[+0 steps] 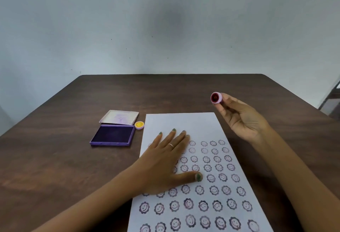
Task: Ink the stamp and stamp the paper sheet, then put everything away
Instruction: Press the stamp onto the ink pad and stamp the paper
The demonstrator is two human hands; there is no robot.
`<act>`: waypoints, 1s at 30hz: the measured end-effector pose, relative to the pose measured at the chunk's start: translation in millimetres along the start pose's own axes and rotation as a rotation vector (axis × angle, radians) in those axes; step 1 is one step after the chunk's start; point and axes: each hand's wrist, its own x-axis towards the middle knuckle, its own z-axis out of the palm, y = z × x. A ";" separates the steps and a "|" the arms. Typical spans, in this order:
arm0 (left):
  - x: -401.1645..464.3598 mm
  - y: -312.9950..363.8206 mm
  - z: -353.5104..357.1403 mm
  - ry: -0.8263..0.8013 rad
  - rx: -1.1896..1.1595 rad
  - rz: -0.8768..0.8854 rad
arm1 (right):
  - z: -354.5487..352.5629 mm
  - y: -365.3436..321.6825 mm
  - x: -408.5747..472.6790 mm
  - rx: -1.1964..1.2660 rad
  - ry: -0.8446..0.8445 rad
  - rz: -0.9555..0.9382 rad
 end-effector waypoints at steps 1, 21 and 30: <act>-6.8 -0.9 0.4 0.002 -0.004 0.001 | -0.1 1.5 -0.9 -0.029 -0.003 -0.003; -28.0 -8.4 -1.5 0.039 -0.043 -0.006 | -16.3 13.9 -42.8 -1.235 -0.181 -0.505; -27.3 -8.6 -1.8 0.038 -0.044 -0.009 | -13.0 19.2 -47.3 -1.383 -0.182 -0.552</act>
